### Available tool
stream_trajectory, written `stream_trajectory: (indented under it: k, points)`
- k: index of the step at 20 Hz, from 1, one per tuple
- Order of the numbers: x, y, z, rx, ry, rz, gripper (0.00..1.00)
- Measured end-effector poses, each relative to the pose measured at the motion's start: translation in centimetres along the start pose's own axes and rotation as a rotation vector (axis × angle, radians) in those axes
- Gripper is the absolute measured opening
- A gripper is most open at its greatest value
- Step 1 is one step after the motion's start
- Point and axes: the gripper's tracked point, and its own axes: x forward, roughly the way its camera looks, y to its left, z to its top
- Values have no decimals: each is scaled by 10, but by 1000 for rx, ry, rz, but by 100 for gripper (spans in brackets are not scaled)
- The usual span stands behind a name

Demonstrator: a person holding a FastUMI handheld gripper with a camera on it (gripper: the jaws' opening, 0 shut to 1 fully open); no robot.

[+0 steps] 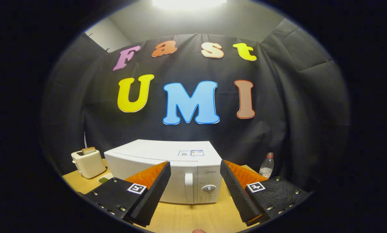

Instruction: Open the microwave, put the food inside, and close the microwave door.

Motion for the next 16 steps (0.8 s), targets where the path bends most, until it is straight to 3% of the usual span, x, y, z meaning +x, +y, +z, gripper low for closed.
stream_trajectory:
  k: [6, 16]
  points:
    - [44, 8, -52, 6, 103, 56, 97]
    - [90, 12, -119, -5, 234, 76, 95]
